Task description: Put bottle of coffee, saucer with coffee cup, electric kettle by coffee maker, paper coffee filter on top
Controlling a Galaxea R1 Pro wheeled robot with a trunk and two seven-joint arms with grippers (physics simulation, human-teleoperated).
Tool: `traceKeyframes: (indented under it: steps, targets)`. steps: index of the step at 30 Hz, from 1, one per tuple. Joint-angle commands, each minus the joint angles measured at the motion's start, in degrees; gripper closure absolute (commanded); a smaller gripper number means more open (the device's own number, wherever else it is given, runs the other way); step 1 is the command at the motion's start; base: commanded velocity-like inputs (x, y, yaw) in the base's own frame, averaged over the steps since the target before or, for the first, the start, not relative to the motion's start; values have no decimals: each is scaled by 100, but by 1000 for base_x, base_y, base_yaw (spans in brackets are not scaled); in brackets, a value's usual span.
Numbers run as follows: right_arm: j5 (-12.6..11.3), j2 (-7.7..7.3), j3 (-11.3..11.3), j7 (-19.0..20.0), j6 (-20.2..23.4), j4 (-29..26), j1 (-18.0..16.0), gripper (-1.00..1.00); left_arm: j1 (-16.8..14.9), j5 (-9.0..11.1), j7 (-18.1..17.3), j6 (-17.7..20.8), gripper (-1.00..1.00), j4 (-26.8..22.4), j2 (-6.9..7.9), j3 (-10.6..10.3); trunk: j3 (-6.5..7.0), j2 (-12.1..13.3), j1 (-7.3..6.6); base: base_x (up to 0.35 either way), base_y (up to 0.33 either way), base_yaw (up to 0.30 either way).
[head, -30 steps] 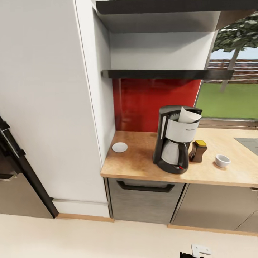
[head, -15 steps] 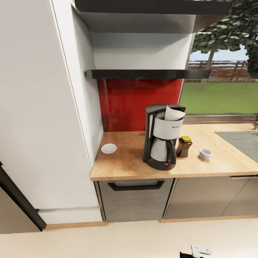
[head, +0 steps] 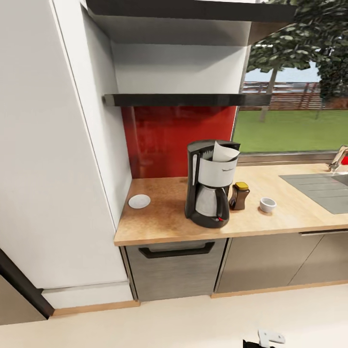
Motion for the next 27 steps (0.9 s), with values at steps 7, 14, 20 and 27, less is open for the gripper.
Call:
traceKeyframes:
  steps: [7,14,20,27]
  targets:
    - [68,-28,-39,-12,-8,-8,-4,-100,-20,-35,-7,-12,-100,-66,4,-7,-9,-7,1,0,0,0]
    - [248,-70,243,428,-1,-45,-5,-100,-157,-29,-44,81,-100,-170,3,-15,-9,-7,1,0,0,0]
    - [510,-80,625,2083,-12,-570,-7,-100,-378,-19,-67,247,-100,-369,22,-13,-9,-7,1,0,0,0]
    - [540,-75,688,3933,-14,-1876,-7,-100,-578,45,-493,644,-100,-731,24,17,-9,-7,1,0,0,0]
